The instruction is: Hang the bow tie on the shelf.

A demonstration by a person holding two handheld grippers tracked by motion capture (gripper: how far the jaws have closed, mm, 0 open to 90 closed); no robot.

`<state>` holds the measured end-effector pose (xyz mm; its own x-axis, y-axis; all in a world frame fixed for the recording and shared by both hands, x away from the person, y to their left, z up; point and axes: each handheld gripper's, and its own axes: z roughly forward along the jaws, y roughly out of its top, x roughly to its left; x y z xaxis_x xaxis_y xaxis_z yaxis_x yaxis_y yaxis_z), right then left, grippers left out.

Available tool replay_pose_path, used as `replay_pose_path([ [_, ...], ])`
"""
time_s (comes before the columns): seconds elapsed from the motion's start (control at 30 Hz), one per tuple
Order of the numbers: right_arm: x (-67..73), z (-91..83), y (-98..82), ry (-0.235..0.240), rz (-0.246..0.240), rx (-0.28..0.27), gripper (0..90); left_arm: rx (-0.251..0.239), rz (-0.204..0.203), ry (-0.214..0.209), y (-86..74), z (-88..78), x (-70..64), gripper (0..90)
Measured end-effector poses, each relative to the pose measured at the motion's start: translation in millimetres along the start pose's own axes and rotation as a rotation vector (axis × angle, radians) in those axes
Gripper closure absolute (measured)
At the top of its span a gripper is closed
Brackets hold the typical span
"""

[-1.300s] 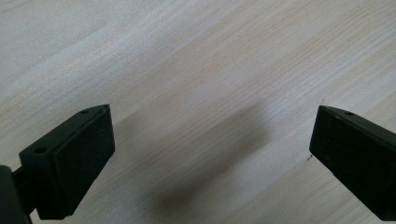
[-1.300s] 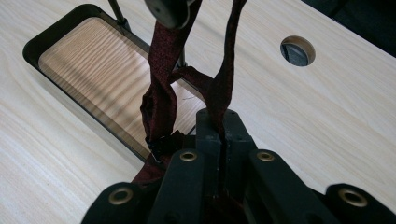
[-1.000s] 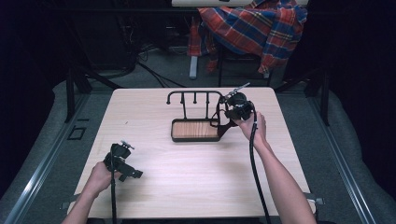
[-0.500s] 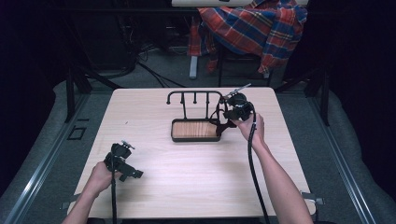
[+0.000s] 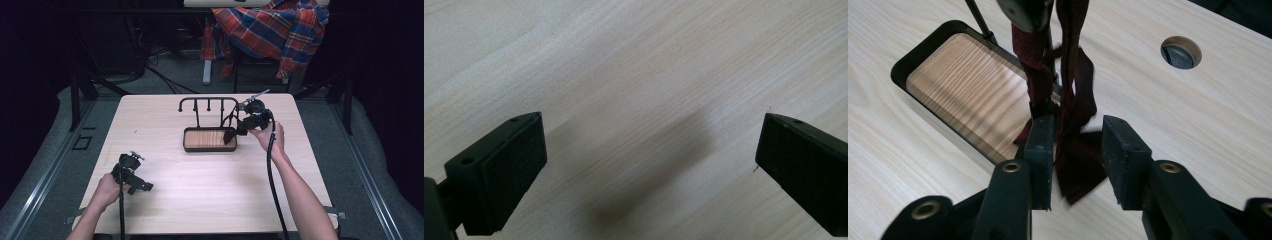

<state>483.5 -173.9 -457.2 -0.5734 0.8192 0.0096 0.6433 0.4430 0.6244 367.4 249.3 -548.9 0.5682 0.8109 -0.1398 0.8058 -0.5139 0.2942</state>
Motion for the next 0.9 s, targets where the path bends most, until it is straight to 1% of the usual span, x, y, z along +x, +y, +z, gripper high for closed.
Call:
replay_pose_path([
  [0.1,1.0,-5.7,0.2,-0.002,-0.011,-0.006,61.9,0.000,0.000,0.001,0.0,-0.1,-0.1,0.1],
  [0.17,1.3,-9.2,0.0,0.008,-0.009,-0.011,61.1,0.000,0.001,0.002,0.0,-0.2,-0.2,0.1],
  [0.27,1.9,-13.6,-0.1,0.011,-0.014,-0.002,58.8,-0.002,0.001,0.002,-0.1,-0.2,-0.4,0.1],
  [0.37,3.2,-19.2,-0.6,0.014,-0.015,0.003,54.4,0.001,-0.002,0.002,-0.1,-0.4,-0.5,0.1],
  [0.47,4.7,-25.8,-1.7,0.016,-0.011,0.016,47.3,0.000,-0.001,0.004,-0.2,-0.4,-0.6,0.1],
  [0.5,5.4,-29.1,-2.4,0.006,-0.013,0.018,44.7,-0.001,-0.002,0.003,-0.3,-0.5,-0.7,0.1],
  [0.53,5.9,-32.0,-3.2,0.005,-0.011,0.015,42.7,0.000,-0.003,0.003,-0.2,-0.6,-0.7,0.1],
  [0.6,7.7,-38.3,-5.0,0.006,-0.013,0.027,37.4,-0.002,0.000,0.005,-0.1,-0.3,-0.5,0.1],
  [0.63,9.2,-41.3,-6.2,-0.001,-0.018,0.030,34.4,-0.001,0.007,0.006,0.1,-0.4,-0.2,0.1],
  [0.73,13.2,-50.6,-10.6,-0.003,-0.037,0.043,27.6,-0.002,-0.002,0.004,0.0,-0.3,-1.0,0.1],
  [0.9,22.9,-64.7,-20.9,0.015,-0.071,0.047,21.4,-0.001,-0.005,0.005,-0.2,-0.6,-1.2,0.1],
])
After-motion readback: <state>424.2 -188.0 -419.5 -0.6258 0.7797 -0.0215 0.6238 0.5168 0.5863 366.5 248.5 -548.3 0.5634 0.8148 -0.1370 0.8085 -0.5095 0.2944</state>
